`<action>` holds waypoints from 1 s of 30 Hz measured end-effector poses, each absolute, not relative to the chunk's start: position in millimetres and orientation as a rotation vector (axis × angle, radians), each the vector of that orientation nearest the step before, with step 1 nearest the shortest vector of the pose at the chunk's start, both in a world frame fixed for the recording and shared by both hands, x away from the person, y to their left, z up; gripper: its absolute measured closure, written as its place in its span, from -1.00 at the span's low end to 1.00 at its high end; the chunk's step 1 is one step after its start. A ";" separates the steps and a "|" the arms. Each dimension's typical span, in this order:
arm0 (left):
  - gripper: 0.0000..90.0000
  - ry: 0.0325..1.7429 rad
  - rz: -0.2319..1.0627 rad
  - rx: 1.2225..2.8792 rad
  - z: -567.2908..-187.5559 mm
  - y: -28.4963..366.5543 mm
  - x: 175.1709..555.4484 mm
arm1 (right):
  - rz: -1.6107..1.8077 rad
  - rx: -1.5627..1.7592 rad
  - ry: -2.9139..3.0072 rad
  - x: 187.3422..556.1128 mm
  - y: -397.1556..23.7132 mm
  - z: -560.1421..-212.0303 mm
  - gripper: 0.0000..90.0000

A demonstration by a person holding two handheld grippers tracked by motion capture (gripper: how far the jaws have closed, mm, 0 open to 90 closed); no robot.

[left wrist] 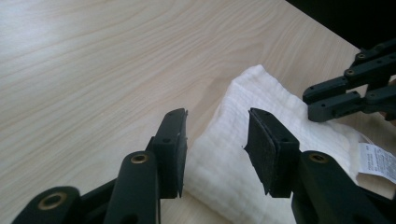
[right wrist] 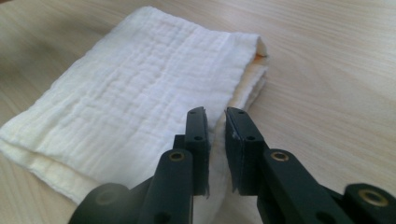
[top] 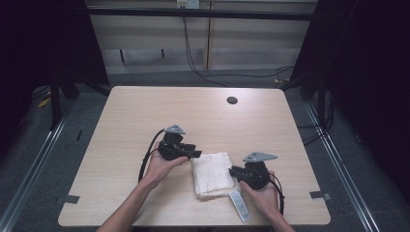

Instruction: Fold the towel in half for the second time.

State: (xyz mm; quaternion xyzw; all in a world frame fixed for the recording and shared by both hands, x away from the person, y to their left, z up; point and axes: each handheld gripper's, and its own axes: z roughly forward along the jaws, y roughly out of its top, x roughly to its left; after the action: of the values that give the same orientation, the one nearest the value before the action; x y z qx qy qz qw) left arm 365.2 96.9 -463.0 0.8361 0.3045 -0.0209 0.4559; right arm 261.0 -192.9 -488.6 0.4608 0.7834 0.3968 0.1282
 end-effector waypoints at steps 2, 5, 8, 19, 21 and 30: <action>0.25 0.755 -0.037 2.056 -459.5 103.2 363.2 | 1.148 1.360 2.268 262.3 -196.0 -489.0 0.71; 0.22 0.752 -0.028 2.054 -453.7 112.4 359.7 | 1.153 1.378 2.242 264.1 -202.8 -488.5 0.64; 0.18 0.754 -0.013 2.045 -448.5 121.8 355.8 | 1.161 1.399 2.213 264.2 -209.8 -485.5 0.55; 0.02 0.788 0.072 2.052 -434.9 166.7 329.9 | 1.275 1.387 2.096 251.1 -241.3 -459.7 0.15; 0.04 0.806 0.091 2.059 -434.3 176.2 324.6 | 1.262 1.381 2.089 246.5 -245.3 -456.2 0.09; -0.08 0.902 0.085 2.052 -447.7 218.0 298.9 | 1.262 1.427 2.062 230.7 -276.1 -456.0 -0.07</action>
State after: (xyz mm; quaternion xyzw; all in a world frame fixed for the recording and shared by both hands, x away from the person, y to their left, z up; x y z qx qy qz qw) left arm 298.9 218.0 -447.7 0.8240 0.3623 0.0341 0.4343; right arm 230.7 -276.1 -456.0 0.5013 0.7242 0.4433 0.1666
